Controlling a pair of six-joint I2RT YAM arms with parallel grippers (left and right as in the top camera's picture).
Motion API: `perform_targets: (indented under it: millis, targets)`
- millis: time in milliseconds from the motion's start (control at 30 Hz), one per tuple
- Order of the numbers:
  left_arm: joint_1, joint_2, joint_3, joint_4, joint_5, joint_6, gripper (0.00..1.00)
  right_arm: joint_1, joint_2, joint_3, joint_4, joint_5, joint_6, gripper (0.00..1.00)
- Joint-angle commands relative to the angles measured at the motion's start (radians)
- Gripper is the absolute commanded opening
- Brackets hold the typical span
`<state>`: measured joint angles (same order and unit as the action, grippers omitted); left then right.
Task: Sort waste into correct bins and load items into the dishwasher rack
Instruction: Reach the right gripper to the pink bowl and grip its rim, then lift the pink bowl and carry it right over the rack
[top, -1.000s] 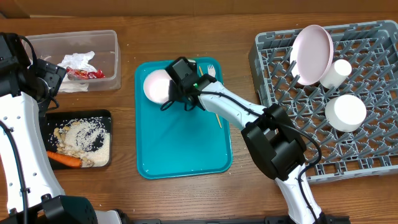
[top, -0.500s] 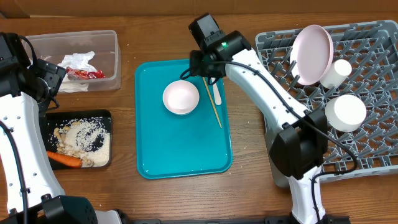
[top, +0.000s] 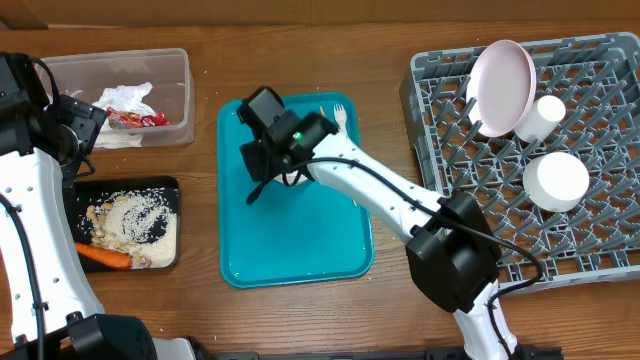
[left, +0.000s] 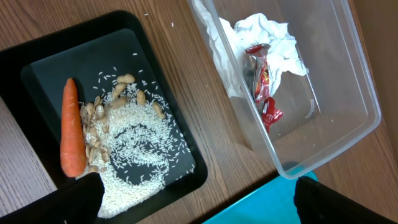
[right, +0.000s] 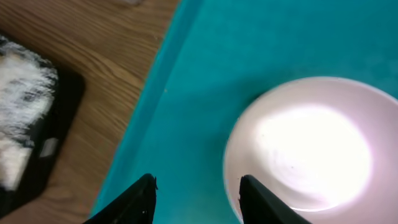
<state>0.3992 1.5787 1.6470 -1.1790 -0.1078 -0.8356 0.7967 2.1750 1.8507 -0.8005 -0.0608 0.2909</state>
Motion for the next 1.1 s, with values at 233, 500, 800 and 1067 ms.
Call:
perform_targets:
  millis: [233,500,800,1067]
  targets:
    - [-0.001,0.005,0.007,0.002,-0.003,-0.010,1.00,-0.001,-0.013,-0.135,0.111,0.037,0.017,0.46]
    - [-0.001,0.005,0.007,0.002,-0.003,-0.010,1.00,0.019,0.017,-0.142,0.100,0.023,0.017,0.43]
    - [-0.001,0.005,0.007,0.002,-0.003,-0.010,1.00,0.021,0.038,-0.136,0.104,0.026,0.024,0.37]
    - [-0.001,0.005,0.007,0.002,-0.003,-0.010,1.00,0.020,0.037,-0.113,0.088,0.026,0.024,0.20]
